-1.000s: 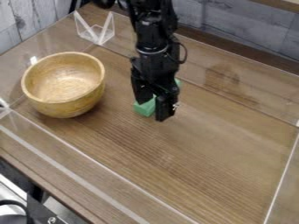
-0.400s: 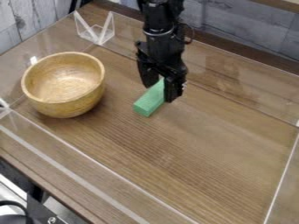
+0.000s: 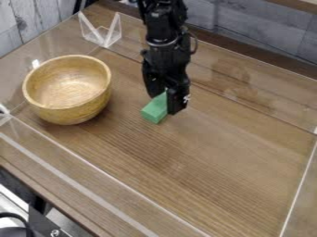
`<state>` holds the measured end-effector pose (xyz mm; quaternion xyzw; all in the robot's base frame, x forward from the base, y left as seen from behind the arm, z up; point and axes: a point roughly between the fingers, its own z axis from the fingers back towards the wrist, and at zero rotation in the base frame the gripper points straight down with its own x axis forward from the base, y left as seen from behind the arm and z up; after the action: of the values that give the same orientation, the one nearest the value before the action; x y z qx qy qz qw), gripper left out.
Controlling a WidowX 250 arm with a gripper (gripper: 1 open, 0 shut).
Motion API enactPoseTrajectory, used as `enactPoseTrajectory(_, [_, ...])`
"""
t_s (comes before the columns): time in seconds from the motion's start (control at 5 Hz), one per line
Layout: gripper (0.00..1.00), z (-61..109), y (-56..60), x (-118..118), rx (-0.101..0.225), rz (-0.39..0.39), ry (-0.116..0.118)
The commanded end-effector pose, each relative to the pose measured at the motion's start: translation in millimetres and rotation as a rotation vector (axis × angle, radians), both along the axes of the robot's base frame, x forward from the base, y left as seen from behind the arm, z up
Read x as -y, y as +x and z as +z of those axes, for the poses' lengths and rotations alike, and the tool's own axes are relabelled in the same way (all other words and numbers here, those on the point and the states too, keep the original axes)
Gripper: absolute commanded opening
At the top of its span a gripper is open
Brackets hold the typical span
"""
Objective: Put green object into wooden bowl
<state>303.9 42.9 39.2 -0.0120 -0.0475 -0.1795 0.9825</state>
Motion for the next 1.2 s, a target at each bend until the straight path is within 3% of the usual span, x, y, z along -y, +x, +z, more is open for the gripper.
enactPoseTrajectory(0.0, [1.00, 0.1, 10.7, -17.0, 0.044, 0.136, 0.005])
enactPoseTrajectory(0.2, [1.00, -5.5, 15.8, -25.1, 0.048, 0.242, -0.004])
enactPoseTrajectory(0.4, [0.00, 3.2, 20.7, -26.4, 0.051, 0.236, -0.007])
enactPoseTrajectory(0.6, [0.00, 18.1, 22.0, -26.1, 0.050, 0.237, -0.023])
enactPoseTrajectory(1.0, [0.00, 6.4, 23.6, -11.2, 0.029, 0.241, -0.055])
